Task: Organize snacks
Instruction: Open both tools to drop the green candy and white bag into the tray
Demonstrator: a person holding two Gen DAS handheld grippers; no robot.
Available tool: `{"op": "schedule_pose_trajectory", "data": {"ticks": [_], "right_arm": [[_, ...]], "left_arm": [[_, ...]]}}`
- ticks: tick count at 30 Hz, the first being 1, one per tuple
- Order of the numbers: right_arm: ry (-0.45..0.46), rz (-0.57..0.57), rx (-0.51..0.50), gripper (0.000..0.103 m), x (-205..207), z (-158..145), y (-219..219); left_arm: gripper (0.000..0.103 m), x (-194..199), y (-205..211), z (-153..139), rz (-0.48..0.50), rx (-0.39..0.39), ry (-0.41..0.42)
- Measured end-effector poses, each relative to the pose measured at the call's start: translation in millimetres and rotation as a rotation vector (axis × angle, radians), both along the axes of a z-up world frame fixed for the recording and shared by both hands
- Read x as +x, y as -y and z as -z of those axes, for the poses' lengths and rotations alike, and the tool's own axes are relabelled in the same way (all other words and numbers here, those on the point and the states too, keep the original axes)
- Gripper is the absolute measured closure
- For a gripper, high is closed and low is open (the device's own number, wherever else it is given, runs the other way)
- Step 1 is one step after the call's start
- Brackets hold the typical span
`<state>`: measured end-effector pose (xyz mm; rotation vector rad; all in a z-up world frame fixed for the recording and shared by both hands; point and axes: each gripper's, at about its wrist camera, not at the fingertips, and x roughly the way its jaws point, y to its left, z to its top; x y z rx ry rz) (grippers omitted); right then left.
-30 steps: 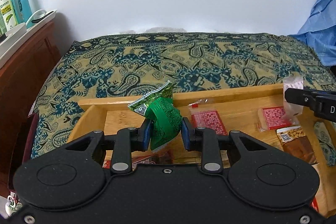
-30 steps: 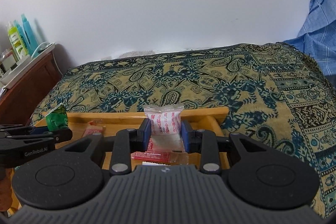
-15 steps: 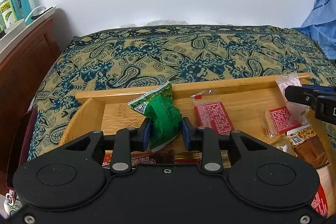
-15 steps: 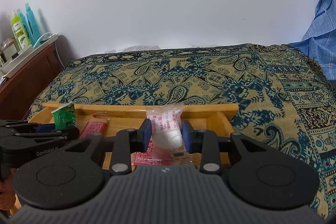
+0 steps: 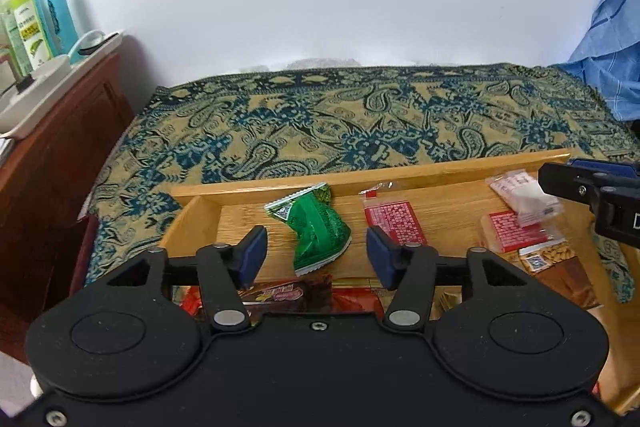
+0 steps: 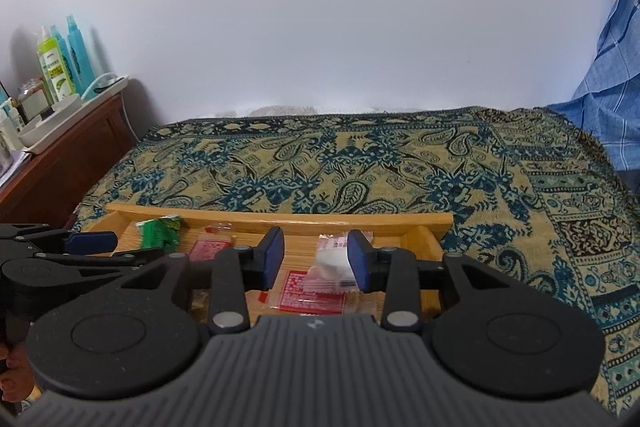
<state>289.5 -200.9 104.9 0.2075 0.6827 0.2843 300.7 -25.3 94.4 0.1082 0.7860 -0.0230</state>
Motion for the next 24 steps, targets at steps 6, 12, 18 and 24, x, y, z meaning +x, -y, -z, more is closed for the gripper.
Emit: {"op": "schedule_pose_trajectory", "data": {"ticks": [6, 12, 18, 24], "right_arm": [[0.033, 0.006, 0.002, 0.043, -21.9, -21.4, 5.0], [0.062, 0.011, 0.011, 0.034, -44.6, -41.7, 10.6], [0.088, 0.019, 0.019, 0.024, -69.6, -55.4, 15.0], [0.121, 0.028, 0.030, 0.018, -98.4, -70.5, 21.0]], "left_arm": [[0.039, -27.1, -0.6, -22.4, -0.001, 0.010, 0.032], [0.030, -54.7, 0.4, -41.0, 0.007, 0.012, 0.050], [0.022, -83.1, 0.6, -55.3, 0.010, 0.014, 0.067], [0.019, -114.0, -2.0, -69.4, 0.004, 0.003, 0.084]]}}
